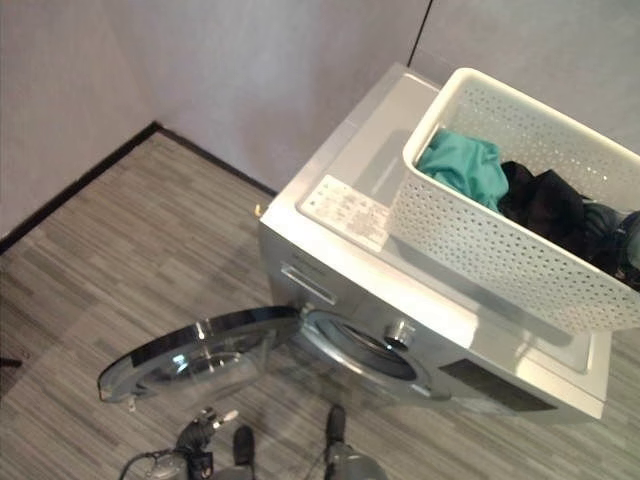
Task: Grab the laundry basket,head to the washer,open it,put in the laundry and shut it.
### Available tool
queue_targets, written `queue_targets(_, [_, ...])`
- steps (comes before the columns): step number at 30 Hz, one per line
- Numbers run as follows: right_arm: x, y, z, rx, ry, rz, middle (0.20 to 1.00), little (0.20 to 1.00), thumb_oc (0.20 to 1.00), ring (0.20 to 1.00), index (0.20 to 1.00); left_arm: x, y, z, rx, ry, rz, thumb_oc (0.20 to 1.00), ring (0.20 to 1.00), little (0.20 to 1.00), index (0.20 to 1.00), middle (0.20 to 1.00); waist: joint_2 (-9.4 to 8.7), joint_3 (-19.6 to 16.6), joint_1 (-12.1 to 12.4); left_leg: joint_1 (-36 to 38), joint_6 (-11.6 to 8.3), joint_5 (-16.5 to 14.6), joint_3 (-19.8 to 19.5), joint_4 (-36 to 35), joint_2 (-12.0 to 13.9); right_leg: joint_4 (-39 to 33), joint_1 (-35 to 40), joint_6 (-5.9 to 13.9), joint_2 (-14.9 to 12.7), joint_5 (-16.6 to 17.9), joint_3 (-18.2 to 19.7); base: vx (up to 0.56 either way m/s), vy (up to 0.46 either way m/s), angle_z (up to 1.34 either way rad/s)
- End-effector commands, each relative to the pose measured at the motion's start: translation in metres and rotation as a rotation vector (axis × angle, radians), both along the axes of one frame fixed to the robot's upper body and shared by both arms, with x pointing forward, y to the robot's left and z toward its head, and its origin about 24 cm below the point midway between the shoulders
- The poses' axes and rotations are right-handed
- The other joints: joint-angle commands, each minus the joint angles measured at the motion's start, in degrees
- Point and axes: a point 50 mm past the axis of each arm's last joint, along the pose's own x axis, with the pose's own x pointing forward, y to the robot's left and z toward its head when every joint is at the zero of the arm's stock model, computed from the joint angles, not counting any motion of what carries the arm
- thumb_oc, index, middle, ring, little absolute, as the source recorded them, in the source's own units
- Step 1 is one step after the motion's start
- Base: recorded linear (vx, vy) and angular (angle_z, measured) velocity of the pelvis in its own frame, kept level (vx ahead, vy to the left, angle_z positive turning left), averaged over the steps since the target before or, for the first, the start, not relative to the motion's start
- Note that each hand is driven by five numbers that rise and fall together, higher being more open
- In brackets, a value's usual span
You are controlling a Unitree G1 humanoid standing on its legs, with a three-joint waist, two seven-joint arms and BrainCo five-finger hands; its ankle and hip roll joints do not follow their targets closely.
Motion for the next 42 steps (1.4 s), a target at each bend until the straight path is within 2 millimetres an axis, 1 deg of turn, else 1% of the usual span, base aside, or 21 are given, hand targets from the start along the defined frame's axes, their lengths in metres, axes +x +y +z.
queue_targets(1, [-0.01, -0.01, 0.003, -0.048, 0.047, -0.038, 1.0, 1.0, 1.0, 1.0, 1.0, 0.018, 0.007, 0.01, 0.015, -0.077, -0.021, 1.0, 1.0, 1.0, 1.0, 1.0, -0.13, 1.39, 0.76, 1.14, -4.63, 2.58, -0.39, 0.21, 6.78, 0.49, 0.01, 4.55, -2.5, -3.41, 0.03, 0.0, -0.021, -0.07])
queue_targets(4, [-0.007, -0.001, -0.01, -0.001, 0.067, -0.003, 1.0, 1.0, 1.0, 1.0, 1.0, 0.021, 0.005, 0.012, 0.014, -0.088, -0.024, 1.0, 1.0, 1.0, 1.0, 1.0, 0.22, 1.66, 0.53, 0.87, -4.64, 2.66, -0.21, 0.21, 6.79, 0.49, -0.52, 4.51, -2.53, -3.37, 0.24, 0.0, -0.014, -0.05])
queue_targets(5, [-0.005, 0.001, -0.014, 0.028, 0.057, -0.003, 0.686, 0.686, 0.686, 0.686, 0.686, 0.024, 0.002, 0.012, 0.012, -0.096, -0.036, 1.0, 1.0, 1.0, 1.0, 1.0, 0.51, 1.7, 0.43, 0.9, -4.61, 2.61, -0.1, 0.21, 6.77, 0.49, -0.51, 4.46, -2.63, -3.4, 0.3, 0.01, -0.007, -0.04])
queue_targets(6, [-0.005, 0.001, -0.014, 0.028, 0.057, -0.003, 0.2, 0.2, 0.2, 0.2, 0.2, 0.024, 0.002, 0.012, 0.012, -0.096, -0.037, 1.0, 1.0, 1.0, 1.0, 1.0, 0.49, 1.71, 0.45, 0.9, -4.61, 2.61, -0.1, 0.21, 6.77, 0.49, -0.51, 4.46, -2.64, -3.4, 0.3, 0.0, 0.0, 0.0])
queue_targets(11, [-0.001, -0.003, -0.002, 0.081, -0.074, -0.046, 0.2, 0.2, 0.2, 0.2, 0.2, 0.03, -0.005, 0.013, 0.021, -0.098, -0.069, 1.0, 1.0, 1.0, 1.0, 1.0, 0.8, 1.45, 0.1, 1.49, -4.31, 1.99, 0.12, 0.21, 6.54, 0.49, 0.19, 4.39, -2.79, -3.55, 0.33, 0.0, 0.0, 0.0])
queue_targets(12, [0.002, -0.007, 0.023, 0.153, -0.266, -0.075, 0.2, 0.2, 0.2, 0.2, 0.2, 0.031, -0.006, 0.012, 0.038, -0.089, -0.086, 1.0, 1.0, 1.0, 1.0, 1.0, 0.72, 0.99, -0.22, 2.78, -3.99, 1.09, 0.27, 0.21, 6.34, 0.49, 1.45, 4.46, -2.86, -3.74, 0.47, 0.0, 0.0, 0.0])
queue_targets(13, [0.002, -0.007, 0.023, 0.154, -0.266, -0.075, 0.2, 0.2, 0.2, 0.2, 0.2, 0.031, -0.006, 0.012, 0.038, -0.089, -0.086, 1.0, 1.0, 1.0, 1.0, 1.0, 0.67, 0.86, -0.26, 2.6, -3.97, 1.15, 0.24, 0.21, 6.29, 0.49, 1.29, 4.46, -2.92, -3.7, 0.46, 0.03, 0.039, -0.01])
queue_targets(14, [0.004, -0.001, 0.05, 0.217, -0.435, -0.044, 0.2, 0.2, 0.2, 0.2, 0.2, 0.03, -0.005, 0.012, 0.054, -0.081, -0.096, 1.0, 1.0, 1.0, 1.0, 1.0, 0.38, 0.38, -0.69, 3.61, -3.74, 0.53, 0.5, 0.21, 6.07, 0.49, 1.99, 4.59, -2.95, -3.69, 0.7, 0.04, 0.026, -0.01])
queue_targets(16, [-0.004, 0.0, 0.09, 0.36, -0.752, -0.025, 0.2, 0.2, 0.2, 0.2, 0.2, 0.03, -0.004, 0.011, 0.07, -0.074, -0.101, 1.0, 1.0, 1.0, 1.0, 1.0, 0.26, -0.63, -1.42, 5.2, -3.35, -0.72, 0.68, 0.21, 5.78, 0.49, 3.36, 4.78, -3.01, -3.81, 0.97, 0.04, 0.027, -0.02])
queue_targets(17, [-0.005, -0.001, 0.089, 0.361, -0.752, -0.028, 0.2, 0.2, 0.2, 0.2, 0.2, 0.03, -0.003, 0.011, 0.072, -0.074, -0.103, 1.0, 1.0, 1.0, 1.0, 1.0, 0.09, -0.76, -1.33, 4.99, -3.32, -0.62, 0.65, 0.21, 5.71, 0.49, 3.18, 4.79, -3.08, -3.76, 0.96, 0.02, 0.018, -0.03])
queue_targets(19, [-0.014, 0.004, 0.12, 0.447, -0.975, 0.012, 0.2, 0.2, 0.2, 0.2, 0.2, 0.029, -0.003, 0.01, 0.082, -0.063, -0.107, 1.0, 1.0, 1.0, 1.0, 1.0, 0.2, -1.45, -1.61, 6.17, -3.04, -1.5, 0.71, 0.21, 5.6, 0.49, 4.32, 4.86, -3.15, -3.93, 0.9, 0.02, 0.01, 0.01])
queue_targets(20, [-0.014, 0.01, 0.129, 0.457, -1.032, 0.044, 0.2, 0.2, 0.2, 0.2, 0.2, 0.028, -0.002, 0.01, 0.086, -0.058, -0.104, 1.0, 1.0, 1.0, 1.0, 1.0, 0.14, -1.94, -1.68, 6.33, -2.87, -1.67, 0.68, 0.21, 5.39, 0.49, 4.46, 4.88, -3.3, -3.88, 0.96, 0.0, 0.0, 0.0])
queue_targets(21, [-0.015, 0.01, 0.129, 0.458, -1.032, 0.043, 0.2, 0.2, 0.2, 0.2, 0.2, 0.028, -0.002, 0.01, 0.087, -0.058, -0.105, 1.0, 1.0, 1.0, 1.0, 1.0, 0.08, -1.93, -1.65, 6.34, -2.86, -1.68, 0.67, 0.21, 5.38, 0.49, 4.48, 4.89, -3.31, -3.89, 0.95, 0.0, 0.0, 0.0])
queue_targets(22, [-0.02, 0.014, 0.142, 0.458, -1.112, 0.069, 0.2, 0.2, 0.2, 0.2, 0.2, 0.027, -0.001, 0.01, 0.09, -0.055, -0.098, 1.0, 1.0, 1.0, 1.0, 1.0, 0.16, -2.27, -1.78, 6.77, -2.74, -2.02, 0.66, 0.21, 5.32, 0.49, 4.83, 4.92, -3.35, -3.93, 1.12, 0.05, 0.044, -0.02])
queue_targets(23, [-0.034, 0.026, 0.173, 0.491, -1.366, 0.132, 0.2, 0.2, 0.2, 0.2, 0.2, 0.025, 0.0, 0.008, 0.109, -0.032, -0.087, 1.0, 1.0, 1.0, 1.0, 1.0, 0.38, -3.37, -1.86, 7.84, -2.26, -2.87, 0.6, 0.21, 4.88, 0.49, 5.74, 4.94, -3.52, -3.99, 1.34, 0.07, 0.055, -0.02])
queue_targets(24, [-0.041, 0.029, 0.184, 0.475, -1.455, 0.14, 0.2, 0.2, 0.2, 0.2, 0.2, 0.023, 0.0, 0.007, 0.118, -0.021, -0.087, 1.0, 1.0, 1.0, 1.0, 1.0, 0.58, -3.61, -1.77, 8.49, -2.17, -3.44, 0.6, 0.21, 4.9, 0.49, 6.36, 5.0, -3.48, -4.25, 1.35, 0.05, 0.044, -0.01])
queue_targets(25, [-0.041, 0.029, 0.184, 0.475, -1.456, 0.138, 0.2, 0.2, 0.2, 0.2, 0.2, 0.023, 0.0, 0.007, 0.119, -0.022, -0.087, 1.0, 1.0, 1.0, 1.0, 1.0, 0.45, -3.62, -1.77, 8.33, -2.14, -3.25, 0.59, 0.21, 4.8, 0.49, 6.21, 4.98, -3.57, -4.11, 1.38, 0.03, 0.024, -0.01])
queue_targets(26, [-0.046, 0.036, 0.194, 0.423, -1.515, 0.158, 0.2, 0.2, 0.2, 0.2, 0.2, 0.022, 0.001, 0.006, 0.127, -0.014, -0.084, 1.0, 1.0, 1.0, 1.0, 1.0, 0.54, -3.99, -1.68, 8.61, -1.95, -3.48, 0.46, 0.21, 4.64, 0.49, 6.46, 5.01, -3.68, -4.16, 1.45, 0.0, 0.0, 0.0])
queue_targets(29, [-0.057, 0.045, 0.205, 0.295, -1.623, 0.165, 0.2, 0.2, 0.2, 0.2, 0.2, 0.022, -0.001, 0.007, 0.136, -0.02, -0.079, 1.0, 1.0, 1.0, 1.0, 1.0, 1.02, -4.77, -1.38, 9.32, -1.46, -4.08, 0.07, 0.21, 4.16, 0.49, 7.33, 5.06, -4.03, -4.32, 1.21, 0.03, 0.025, 0.0])
queue_targets(34, [-0.061, 0.041, 0.204, 0.163, -1.681, 0.093, 0.2, 0.2, 0.2, 0.2, 0.2, 0.023, -0.004, 0.007, 0.157, -0.022, -0.106, 1.0, 1.0, 1.0, 1.0, 1.0, 1.16, -4.93, -0.64, 9.84, -0.97, -4.5, -0.51, 0.21, 3.54, 0.49, 8.08, 5.19, -4.44, -4.41, 0.92, 0.0, 0.038, 0.05])
queue_targets(42, [-0.071, 0.039, 0.221, 0.06, -1.763, 0.064, 0.2, 0.2, 0.2, 0.2, 0.2, 0.025, -0.003, 0.008, 0.186, -0.025, -0.111, 1.0, 1.0, 1.0, 1.0, 1.0, 0.31, -5.02, -0.44, 10.51, -0.35, -5.04, -0.23, 0.21, 2.85, 0.49, 8.23, 5.75, -4.89, -3.97, 1.34, -0.02, 0.032, -0.01])
